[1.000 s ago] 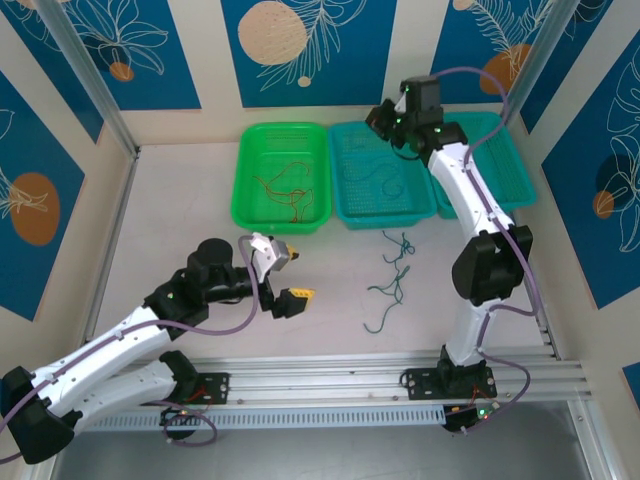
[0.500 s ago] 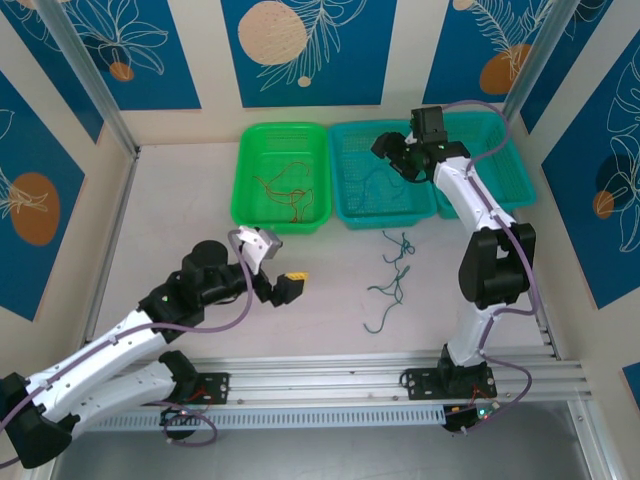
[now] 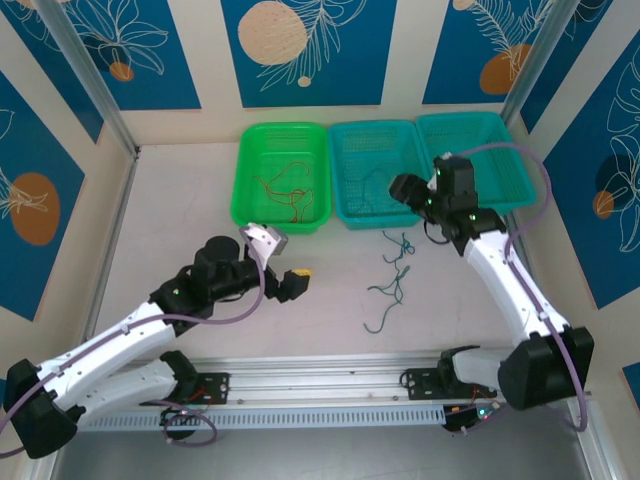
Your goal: Untangle the cables
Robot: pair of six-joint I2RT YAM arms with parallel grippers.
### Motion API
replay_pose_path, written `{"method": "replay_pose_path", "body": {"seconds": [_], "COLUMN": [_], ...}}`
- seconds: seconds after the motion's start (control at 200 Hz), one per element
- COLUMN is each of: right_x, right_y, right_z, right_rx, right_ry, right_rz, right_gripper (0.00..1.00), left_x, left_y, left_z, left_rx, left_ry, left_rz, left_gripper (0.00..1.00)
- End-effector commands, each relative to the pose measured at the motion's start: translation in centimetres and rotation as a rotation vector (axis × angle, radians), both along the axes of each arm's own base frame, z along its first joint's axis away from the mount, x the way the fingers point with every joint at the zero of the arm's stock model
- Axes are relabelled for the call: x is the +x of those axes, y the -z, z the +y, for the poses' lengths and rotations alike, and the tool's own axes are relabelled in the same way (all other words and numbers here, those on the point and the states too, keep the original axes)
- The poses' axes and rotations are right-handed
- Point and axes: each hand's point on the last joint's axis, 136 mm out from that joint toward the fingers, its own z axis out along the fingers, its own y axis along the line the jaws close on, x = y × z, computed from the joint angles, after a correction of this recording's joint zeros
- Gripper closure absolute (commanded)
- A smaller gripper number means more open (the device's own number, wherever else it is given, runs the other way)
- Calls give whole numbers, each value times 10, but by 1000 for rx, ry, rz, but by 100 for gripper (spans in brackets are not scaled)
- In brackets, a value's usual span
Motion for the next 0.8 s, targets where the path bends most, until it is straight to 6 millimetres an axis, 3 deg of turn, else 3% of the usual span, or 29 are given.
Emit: {"method": "replay_pose_path", "body": {"seconds": [0.0, 0.16, 0.345, 0.45, 0.545, 0.795], "right_x": [-23, -35, -35, -33, -24, 0], "right_y": [47, 86, 115, 124, 132, 146], "right_z": [-14, -12, 12, 18, 8, 2], "right_rx": [35, -19, -236, -489, -676, -825], "right_ry": [79, -6, -237, -317, -341, -388], "right_rz": [116, 183, 164, 165, 187, 184], "right_gripper": [31, 32, 37, 36, 36, 36], "left_x": [5, 6, 4, 2, 1, -2], "left_y": [-24, -23, -23, -23, -25, -25], "left_z": [-6, -7, -6, -5, -3, -1], "left_rx": [-28, -26, -43, -48, -57, -61], "left_ry": [3, 6, 2, 3, 0, 3], "left_rz": [-72, -70, -61, -57, -58, -55], "left_gripper": [0, 0, 0, 0, 0, 0]}}
